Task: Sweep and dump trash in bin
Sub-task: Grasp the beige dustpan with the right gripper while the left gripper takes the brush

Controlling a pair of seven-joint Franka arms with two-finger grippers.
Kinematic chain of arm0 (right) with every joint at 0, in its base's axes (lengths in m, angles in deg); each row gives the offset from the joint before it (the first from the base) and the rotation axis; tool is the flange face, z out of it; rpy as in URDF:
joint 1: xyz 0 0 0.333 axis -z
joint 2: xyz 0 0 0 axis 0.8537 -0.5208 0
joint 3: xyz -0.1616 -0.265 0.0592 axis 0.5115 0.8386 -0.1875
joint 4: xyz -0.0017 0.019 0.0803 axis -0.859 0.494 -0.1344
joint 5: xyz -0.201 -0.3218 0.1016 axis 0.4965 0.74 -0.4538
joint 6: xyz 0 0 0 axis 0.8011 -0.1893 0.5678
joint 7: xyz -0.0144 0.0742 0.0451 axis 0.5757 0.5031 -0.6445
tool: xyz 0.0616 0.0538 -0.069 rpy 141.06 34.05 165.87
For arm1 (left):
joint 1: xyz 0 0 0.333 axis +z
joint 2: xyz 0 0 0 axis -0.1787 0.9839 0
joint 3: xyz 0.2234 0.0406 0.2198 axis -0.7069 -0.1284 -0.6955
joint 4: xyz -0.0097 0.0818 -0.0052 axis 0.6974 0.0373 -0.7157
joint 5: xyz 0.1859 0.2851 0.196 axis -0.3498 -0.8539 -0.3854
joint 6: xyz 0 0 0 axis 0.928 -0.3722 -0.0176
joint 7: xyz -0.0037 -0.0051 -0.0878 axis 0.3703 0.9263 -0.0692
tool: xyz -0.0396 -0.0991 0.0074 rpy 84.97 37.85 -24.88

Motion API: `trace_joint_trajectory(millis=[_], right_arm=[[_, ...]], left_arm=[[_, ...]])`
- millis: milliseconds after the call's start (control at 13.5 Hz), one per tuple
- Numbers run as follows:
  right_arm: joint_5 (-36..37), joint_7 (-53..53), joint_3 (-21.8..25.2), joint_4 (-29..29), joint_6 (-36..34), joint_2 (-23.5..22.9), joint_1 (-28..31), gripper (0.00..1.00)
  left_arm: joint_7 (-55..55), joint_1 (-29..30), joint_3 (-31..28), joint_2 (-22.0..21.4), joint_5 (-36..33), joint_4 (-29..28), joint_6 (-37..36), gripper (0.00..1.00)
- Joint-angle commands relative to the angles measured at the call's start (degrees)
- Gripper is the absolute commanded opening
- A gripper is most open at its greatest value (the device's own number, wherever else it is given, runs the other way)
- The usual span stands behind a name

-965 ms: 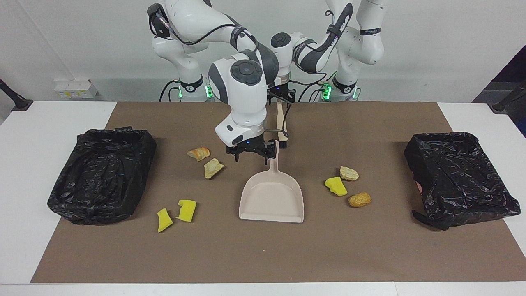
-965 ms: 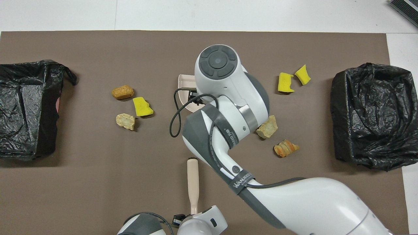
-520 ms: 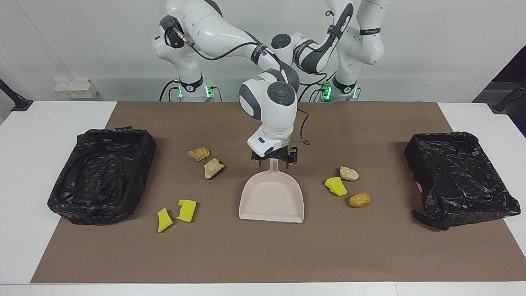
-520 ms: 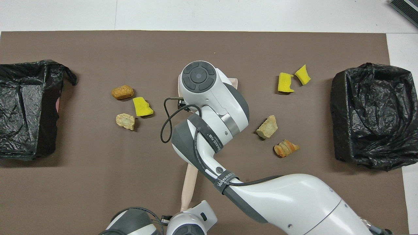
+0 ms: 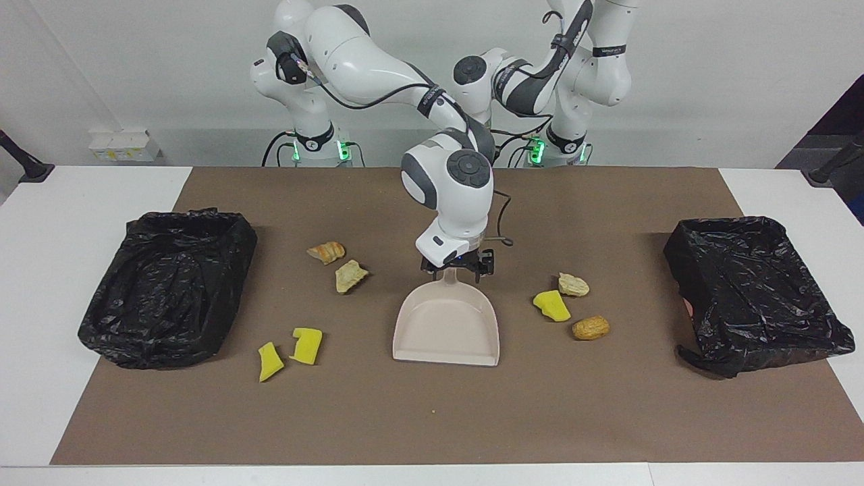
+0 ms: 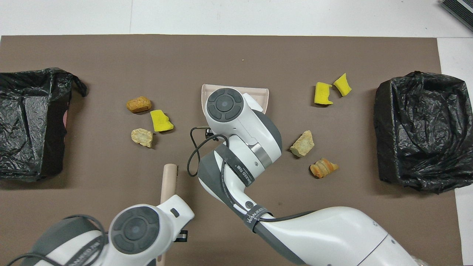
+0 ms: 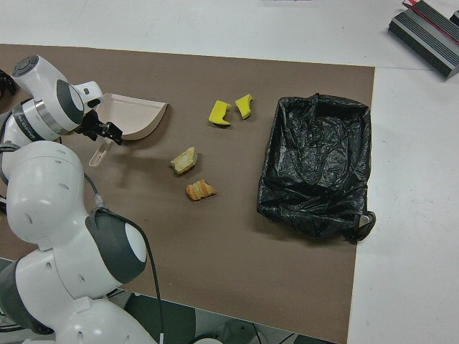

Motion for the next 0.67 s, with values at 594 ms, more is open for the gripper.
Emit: trace_joint_trajectory(millis=[594], right_arm=[[-0.9, -1.8, -1.3, 7.7, 6.9, 3.9, 0.5, 0.69]], left_arm=[[-16.4, 28.5, 0.5, 22.9, -10.2, 27.7, 5.5, 0.0]])
